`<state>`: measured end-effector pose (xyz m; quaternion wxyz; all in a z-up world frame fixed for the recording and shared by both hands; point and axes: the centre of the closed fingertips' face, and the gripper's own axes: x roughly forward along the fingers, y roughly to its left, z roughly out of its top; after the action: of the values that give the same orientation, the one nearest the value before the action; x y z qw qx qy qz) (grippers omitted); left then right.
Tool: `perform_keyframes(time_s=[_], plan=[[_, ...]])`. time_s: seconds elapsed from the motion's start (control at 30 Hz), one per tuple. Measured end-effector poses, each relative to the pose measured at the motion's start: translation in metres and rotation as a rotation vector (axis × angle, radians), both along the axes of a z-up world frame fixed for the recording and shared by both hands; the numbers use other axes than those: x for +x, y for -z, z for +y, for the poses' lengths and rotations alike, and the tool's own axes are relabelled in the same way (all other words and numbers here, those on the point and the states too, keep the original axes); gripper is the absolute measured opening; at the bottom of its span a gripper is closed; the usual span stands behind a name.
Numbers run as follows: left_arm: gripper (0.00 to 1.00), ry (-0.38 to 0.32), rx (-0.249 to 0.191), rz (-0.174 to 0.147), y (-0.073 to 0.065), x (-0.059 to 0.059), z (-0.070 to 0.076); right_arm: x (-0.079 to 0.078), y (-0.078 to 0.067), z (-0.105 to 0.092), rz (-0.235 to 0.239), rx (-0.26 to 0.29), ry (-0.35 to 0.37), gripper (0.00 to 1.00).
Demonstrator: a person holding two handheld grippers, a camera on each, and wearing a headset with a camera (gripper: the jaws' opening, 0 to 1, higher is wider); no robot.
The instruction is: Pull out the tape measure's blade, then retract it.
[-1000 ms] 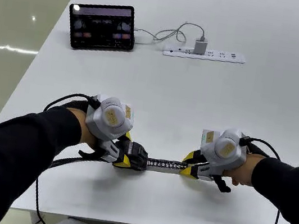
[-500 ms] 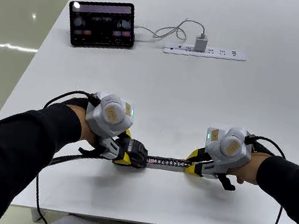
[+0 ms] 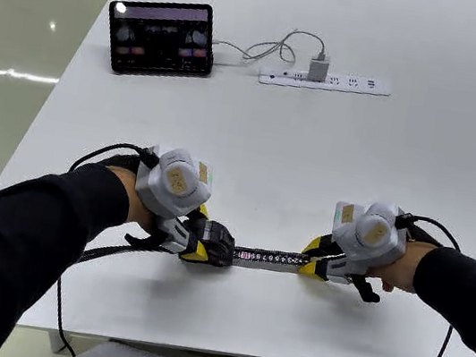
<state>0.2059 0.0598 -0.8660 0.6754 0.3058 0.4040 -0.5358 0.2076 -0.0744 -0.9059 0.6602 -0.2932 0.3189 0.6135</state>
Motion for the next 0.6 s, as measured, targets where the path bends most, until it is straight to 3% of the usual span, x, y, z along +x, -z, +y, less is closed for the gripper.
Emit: perform_keyframes(time_s=[0.6], plan=[[0.31, -0.006, -0.007, -0.001, -0.0006, -0.0002, -0.0005, 0.0, 0.0, -0.0097, 0.001, -0.007, 0.004, 0.11]])
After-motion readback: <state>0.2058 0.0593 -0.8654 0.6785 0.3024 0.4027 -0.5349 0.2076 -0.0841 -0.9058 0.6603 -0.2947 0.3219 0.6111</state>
